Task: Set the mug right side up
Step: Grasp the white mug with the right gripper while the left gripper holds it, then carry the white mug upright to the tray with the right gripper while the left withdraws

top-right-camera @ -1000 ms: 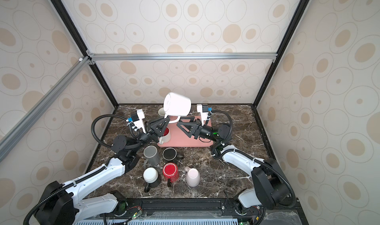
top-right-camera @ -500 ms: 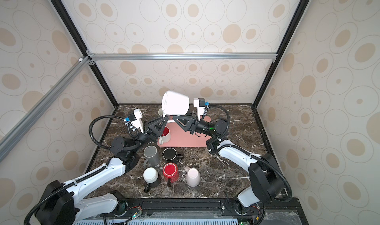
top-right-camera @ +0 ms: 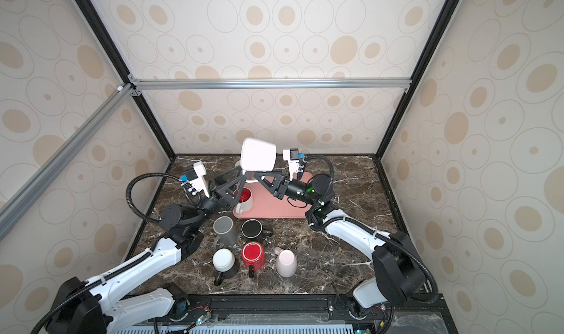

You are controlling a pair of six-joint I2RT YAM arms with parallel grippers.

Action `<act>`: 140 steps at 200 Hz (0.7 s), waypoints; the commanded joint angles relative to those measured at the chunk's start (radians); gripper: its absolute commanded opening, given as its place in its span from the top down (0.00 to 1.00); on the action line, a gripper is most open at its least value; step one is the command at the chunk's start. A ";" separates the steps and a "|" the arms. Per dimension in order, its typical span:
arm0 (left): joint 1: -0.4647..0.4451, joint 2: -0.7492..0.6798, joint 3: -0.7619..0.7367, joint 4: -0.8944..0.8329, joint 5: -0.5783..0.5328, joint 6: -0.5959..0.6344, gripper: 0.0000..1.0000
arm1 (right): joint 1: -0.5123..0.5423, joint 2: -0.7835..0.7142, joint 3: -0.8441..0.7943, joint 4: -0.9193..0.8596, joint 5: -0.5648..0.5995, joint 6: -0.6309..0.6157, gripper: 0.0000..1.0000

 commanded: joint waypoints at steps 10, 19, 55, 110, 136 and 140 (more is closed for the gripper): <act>0.006 -0.101 -0.003 -0.163 -0.122 0.113 0.08 | -0.005 -0.115 0.051 -0.382 0.119 -0.209 1.00; 0.005 -0.135 -0.009 -0.211 -0.161 0.145 0.01 | -0.005 -0.125 0.084 -0.542 0.161 -0.290 1.00; 0.005 -0.247 -0.024 -0.375 -0.277 0.235 0.01 | -0.006 -0.051 0.286 -1.094 0.364 -0.529 1.00; 0.006 -0.330 -0.015 -0.546 -0.375 0.273 0.01 | -0.005 0.295 0.685 -1.559 0.702 -0.756 1.00; 0.005 -0.360 -0.015 -0.588 -0.399 0.289 0.01 | -0.004 0.486 0.883 -1.692 0.821 -0.831 1.00; 0.006 -0.364 -0.014 -0.593 -0.404 0.290 0.01 | -0.004 0.513 0.910 -1.710 0.832 -0.837 1.00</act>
